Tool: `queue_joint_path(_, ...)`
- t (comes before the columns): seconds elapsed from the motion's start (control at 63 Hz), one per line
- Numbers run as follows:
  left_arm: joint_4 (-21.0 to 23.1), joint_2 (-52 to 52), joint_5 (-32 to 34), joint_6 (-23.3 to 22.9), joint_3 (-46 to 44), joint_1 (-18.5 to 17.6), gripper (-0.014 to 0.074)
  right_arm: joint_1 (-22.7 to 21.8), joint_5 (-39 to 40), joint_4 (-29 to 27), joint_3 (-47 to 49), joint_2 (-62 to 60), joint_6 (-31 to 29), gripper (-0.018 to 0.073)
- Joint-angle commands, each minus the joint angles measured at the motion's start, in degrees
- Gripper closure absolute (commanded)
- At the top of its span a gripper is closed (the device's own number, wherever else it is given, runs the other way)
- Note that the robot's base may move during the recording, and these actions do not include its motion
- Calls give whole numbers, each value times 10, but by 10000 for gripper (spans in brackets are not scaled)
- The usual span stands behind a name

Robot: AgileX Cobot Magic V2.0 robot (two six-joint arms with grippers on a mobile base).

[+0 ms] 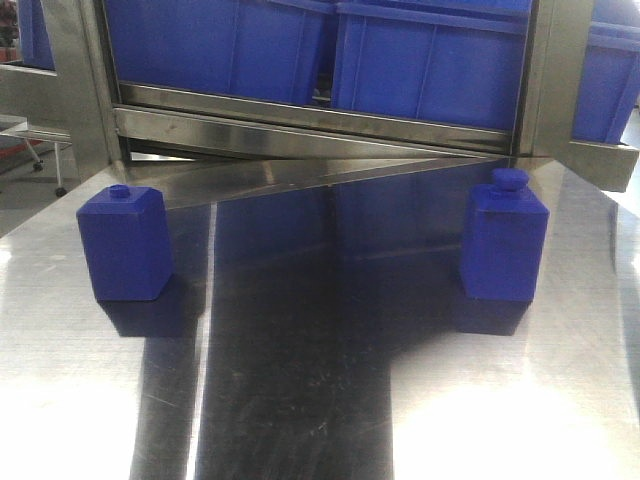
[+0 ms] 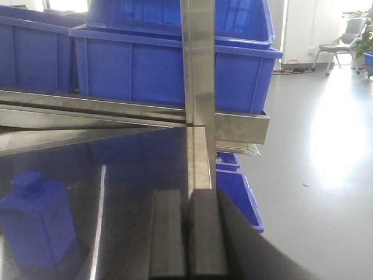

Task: Pick and sort blue part to right shelf
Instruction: 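Lower the right gripper toward the blue part nearest it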

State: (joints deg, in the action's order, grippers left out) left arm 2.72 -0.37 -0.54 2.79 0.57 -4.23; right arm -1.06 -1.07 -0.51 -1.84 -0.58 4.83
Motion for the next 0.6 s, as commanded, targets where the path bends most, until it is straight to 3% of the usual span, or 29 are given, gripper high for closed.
queue_joint_path(0.0, 0, -11, 48, -7, 12, -3, 473, -3, 52, 0, 13, -12, -5, 503)
queue_joint_path(0.587, 0, -11, 48, -7, 12, -3, 473, -3, 84, 0, 16, -12, -5, 503)
